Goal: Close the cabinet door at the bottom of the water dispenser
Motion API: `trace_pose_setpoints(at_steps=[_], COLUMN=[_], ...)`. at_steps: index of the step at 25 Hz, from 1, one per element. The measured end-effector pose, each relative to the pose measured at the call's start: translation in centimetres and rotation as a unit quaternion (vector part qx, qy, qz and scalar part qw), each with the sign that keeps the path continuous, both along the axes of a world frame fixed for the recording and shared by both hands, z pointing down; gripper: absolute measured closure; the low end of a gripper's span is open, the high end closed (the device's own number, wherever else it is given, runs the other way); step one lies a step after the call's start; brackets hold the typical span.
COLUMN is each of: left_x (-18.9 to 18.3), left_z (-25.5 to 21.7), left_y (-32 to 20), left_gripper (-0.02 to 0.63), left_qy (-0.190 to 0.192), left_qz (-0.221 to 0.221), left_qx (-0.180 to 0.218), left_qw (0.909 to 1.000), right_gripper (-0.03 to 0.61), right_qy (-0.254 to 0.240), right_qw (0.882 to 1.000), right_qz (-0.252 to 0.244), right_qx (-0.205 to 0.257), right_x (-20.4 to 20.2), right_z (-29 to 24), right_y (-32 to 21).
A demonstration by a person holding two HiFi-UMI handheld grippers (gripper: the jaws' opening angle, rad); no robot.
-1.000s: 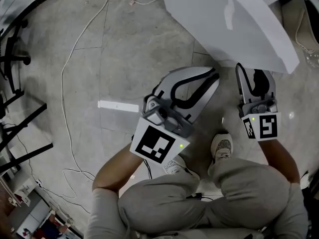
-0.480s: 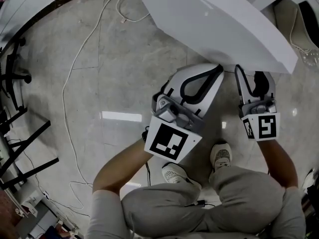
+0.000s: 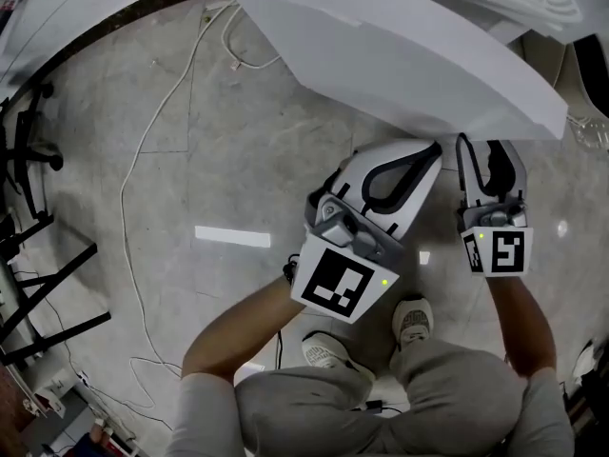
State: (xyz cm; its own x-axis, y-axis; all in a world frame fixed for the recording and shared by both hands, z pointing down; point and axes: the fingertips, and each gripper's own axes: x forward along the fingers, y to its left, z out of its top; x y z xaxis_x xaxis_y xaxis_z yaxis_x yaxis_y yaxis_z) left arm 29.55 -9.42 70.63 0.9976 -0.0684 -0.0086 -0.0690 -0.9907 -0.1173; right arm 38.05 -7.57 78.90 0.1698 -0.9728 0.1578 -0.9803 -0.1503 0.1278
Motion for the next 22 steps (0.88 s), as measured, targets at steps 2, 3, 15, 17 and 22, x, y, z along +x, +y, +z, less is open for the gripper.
trace_pose_setpoints(at_steps=[2, 3, 15, 17, 22], left_x=[0.2, 0.4, 1.8, 1.7, 1.0], left_z=[0.1, 0.1, -0.4, -0.4, -0.2], left_y=[-0.6, -0.9, -1.6, -1.7, -2.4], left_gripper=[0.603, 0.603, 0.603, 0.603, 0.603], left_qy=[-0.001, -0.001, 0.002, 0.002, 0.000], left_qz=[-0.007, -0.010, -0.018, -0.019, -0.029], left_qx=[-0.001, -0.002, 0.003, 0.007, 0.009], left_qw=[1.0000, 1.0000, 0.9998, 0.9998, 0.9996], right_gripper=[0.407, 0.411, 0.433, 0.436, 0.442], right_qy=[-0.001, -0.001, -0.010, -0.011, -0.009], right_qw=[1.000, 1.000, 0.999, 0.999, 0.999], right_qz=[0.004, 0.004, 0.026, 0.032, 0.040], right_qx=[0.002, 0.003, 0.018, 0.022, 0.031], right_x=[0.7, 1.0, 4.3, 4.8, 5.8], right_z=[0.0, 0.1, 0.0, 0.0, 0.0], right_y=[-0.5, -0.7, -2.9, -3.2, -4.2])
